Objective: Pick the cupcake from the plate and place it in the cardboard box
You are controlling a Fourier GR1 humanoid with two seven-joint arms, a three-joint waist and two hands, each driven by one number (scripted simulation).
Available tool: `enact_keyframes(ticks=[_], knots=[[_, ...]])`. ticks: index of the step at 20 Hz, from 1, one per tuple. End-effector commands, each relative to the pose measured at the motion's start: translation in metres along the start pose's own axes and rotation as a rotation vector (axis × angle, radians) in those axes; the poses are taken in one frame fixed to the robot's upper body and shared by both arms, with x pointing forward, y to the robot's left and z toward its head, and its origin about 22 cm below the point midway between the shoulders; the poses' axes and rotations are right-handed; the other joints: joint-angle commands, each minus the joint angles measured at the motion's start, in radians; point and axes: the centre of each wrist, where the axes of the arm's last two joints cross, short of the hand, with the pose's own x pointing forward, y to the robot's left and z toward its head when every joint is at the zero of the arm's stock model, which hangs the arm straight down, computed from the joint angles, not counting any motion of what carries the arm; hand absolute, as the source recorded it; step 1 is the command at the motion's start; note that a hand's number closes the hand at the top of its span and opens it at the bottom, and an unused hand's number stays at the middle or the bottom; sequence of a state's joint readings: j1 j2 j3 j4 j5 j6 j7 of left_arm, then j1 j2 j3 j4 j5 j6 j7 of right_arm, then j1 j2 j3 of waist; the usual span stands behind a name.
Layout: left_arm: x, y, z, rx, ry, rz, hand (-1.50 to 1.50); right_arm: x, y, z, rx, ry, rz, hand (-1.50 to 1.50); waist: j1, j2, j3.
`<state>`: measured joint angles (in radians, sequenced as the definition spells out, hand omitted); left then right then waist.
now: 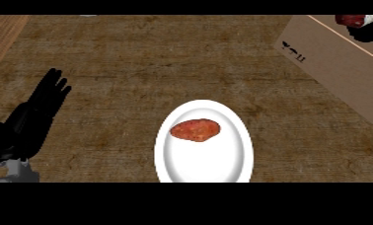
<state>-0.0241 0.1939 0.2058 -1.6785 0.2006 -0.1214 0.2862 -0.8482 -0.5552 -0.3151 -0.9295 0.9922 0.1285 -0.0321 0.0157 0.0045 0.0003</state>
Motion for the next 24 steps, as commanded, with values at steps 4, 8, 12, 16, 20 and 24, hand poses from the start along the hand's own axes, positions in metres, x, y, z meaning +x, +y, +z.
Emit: enact_keyframes(ticks=[4, 8, 12, 16, 20, 24], knots=[[-0.004, -0.010, -0.006, -0.020, -0.012, 0.002, 0.00, -0.043, 0.037, -0.001, 0.172, 0.192, -0.020, 1.50, 0.011, 0.006, 0.001], [-0.009, 0.004, 0.002, -0.026, 0.009, -0.006, 0.00, -0.045, 0.069, 0.005, 0.258, 0.172, -0.056, -1.50, 0.011, 0.004, 0.001], [0.003, -0.006, -0.002, -0.009, 0.000, 0.016, 0.00, -0.061, 0.087, 0.018, 0.209, 0.077, -0.150, -1.50, 0.009, 0.003, 0.002], [0.002, -0.002, -0.003, -0.010, 0.012, 0.004, 0.00, -0.055, 0.049, 0.001, 0.007, 0.092, -0.423, -1.50, 0.002, -0.001, 0.002], [0.009, 0.007, -0.008, -0.008, -0.002, 0.007, 0.00, -0.069, 0.043, 0.003, -0.116, 0.173, -0.618, -1.50, 0.001, 0.001, 0.002], [0.008, 0.008, -0.002, -0.004, -0.010, -0.008, 0.00, -0.106, 0.015, 0.013, -0.177, 0.195, -0.753, -1.50, -0.002, -0.001, 0.001]])
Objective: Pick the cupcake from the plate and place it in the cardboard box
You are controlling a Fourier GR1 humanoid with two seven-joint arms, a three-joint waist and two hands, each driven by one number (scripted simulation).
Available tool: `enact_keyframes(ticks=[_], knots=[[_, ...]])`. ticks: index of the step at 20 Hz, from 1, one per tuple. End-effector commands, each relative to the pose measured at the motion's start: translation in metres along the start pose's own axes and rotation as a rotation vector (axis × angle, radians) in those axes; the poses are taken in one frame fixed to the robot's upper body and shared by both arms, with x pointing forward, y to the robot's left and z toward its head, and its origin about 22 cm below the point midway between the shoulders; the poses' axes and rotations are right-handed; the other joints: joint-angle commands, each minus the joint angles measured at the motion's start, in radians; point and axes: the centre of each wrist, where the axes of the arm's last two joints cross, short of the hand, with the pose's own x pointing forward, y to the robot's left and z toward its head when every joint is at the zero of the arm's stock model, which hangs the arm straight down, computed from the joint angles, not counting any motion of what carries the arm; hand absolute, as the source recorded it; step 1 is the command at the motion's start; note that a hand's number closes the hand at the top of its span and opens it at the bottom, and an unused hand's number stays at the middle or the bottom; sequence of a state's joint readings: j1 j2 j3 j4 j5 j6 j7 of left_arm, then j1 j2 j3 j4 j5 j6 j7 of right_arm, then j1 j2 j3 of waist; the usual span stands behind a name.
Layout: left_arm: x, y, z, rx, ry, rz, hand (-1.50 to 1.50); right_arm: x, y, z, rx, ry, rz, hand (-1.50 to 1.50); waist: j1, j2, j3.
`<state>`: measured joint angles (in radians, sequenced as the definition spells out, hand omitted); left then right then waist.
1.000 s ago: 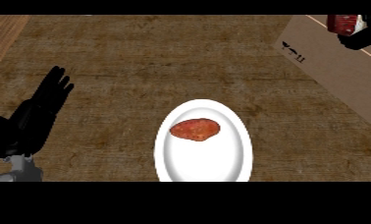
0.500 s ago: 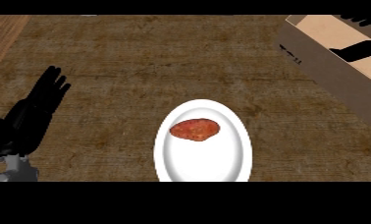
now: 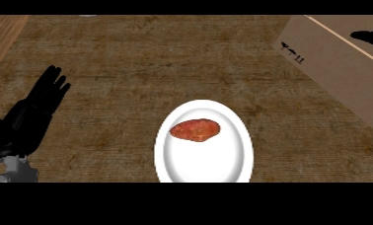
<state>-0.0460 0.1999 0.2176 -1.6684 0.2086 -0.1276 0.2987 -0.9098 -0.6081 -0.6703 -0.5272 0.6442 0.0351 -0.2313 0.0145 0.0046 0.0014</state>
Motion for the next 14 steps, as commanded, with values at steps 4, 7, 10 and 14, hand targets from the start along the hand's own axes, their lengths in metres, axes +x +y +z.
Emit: enact_keyframes(ticks=[4, 7, 10, 14], knots=[[-0.004, 0.000, 0.010, 0.017, 0.010, -0.010, 0.00, -0.026, -0.067, 0.012, -0.104, 0.037, -0.146, -1.50, -0.006, -0.003, -0.001], [-0.014, -0.007, 0.002, 0.006, 0.012, 0.006, 0.00, -0.036, -0.097, 0.019, -0.126, 0.046, -0.203, -1.50, -0.005, 0.000, 0.000], [-0.009, -0.002, -0.004, 0.010, 0.008, 0.005, 0.00, -0.055, -0.113, 0.032, -0.083, 0.055, -0.212, -1.50, 0.003, 0.004, 0.000], [0.007, 0.009, -0.008, 0.006, -0.006, 0.014, 0.00, -0.071, -0.132, 0.046, -0.056, 0.019, -0.210, -1.50, 0.003, 0.004, 0.001]])
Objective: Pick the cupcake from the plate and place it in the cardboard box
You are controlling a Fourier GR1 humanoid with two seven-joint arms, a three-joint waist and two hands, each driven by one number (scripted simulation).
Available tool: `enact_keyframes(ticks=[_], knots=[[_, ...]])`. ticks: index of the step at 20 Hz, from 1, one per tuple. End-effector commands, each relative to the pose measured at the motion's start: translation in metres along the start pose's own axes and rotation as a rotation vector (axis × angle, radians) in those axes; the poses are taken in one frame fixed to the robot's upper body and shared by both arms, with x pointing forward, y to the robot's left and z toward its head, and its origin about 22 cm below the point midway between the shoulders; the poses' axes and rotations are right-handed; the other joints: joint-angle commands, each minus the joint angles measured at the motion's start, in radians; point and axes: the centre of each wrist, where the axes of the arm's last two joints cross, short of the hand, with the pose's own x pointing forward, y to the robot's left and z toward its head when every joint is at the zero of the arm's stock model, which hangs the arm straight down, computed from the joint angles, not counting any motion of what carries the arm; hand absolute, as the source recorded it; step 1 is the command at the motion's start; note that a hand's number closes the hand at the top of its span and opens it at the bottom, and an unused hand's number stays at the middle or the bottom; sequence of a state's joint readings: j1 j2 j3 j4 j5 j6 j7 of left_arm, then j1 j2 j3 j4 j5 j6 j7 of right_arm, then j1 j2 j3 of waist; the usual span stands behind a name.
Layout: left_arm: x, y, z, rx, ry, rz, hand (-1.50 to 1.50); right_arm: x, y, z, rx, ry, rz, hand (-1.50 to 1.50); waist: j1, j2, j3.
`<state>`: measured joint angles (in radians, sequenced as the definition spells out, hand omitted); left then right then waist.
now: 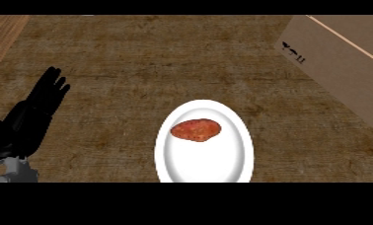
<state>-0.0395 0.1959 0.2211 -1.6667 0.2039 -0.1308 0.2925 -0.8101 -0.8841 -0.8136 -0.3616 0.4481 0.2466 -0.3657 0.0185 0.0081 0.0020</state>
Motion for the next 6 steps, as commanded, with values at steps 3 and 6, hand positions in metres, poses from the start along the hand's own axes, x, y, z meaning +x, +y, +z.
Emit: enact_keyframes(ticks=[3, 6], knots=[[0.009, 0.010, -0.003, -0.021, -0.031, 0.007, 0.00, -0.011, -0.041, 0.019, 0.010, -0.027, 0.006, -1.50, 0.002, 0.000, 0.000], [-0.001, -0.004, -0.006, -0.004, 0.001, 0.007, 0.00, -0.011, -0.042, 0.018, 0.009, -0.026, 0.000, -1.50, 0.009, 0.003, 0.001]])
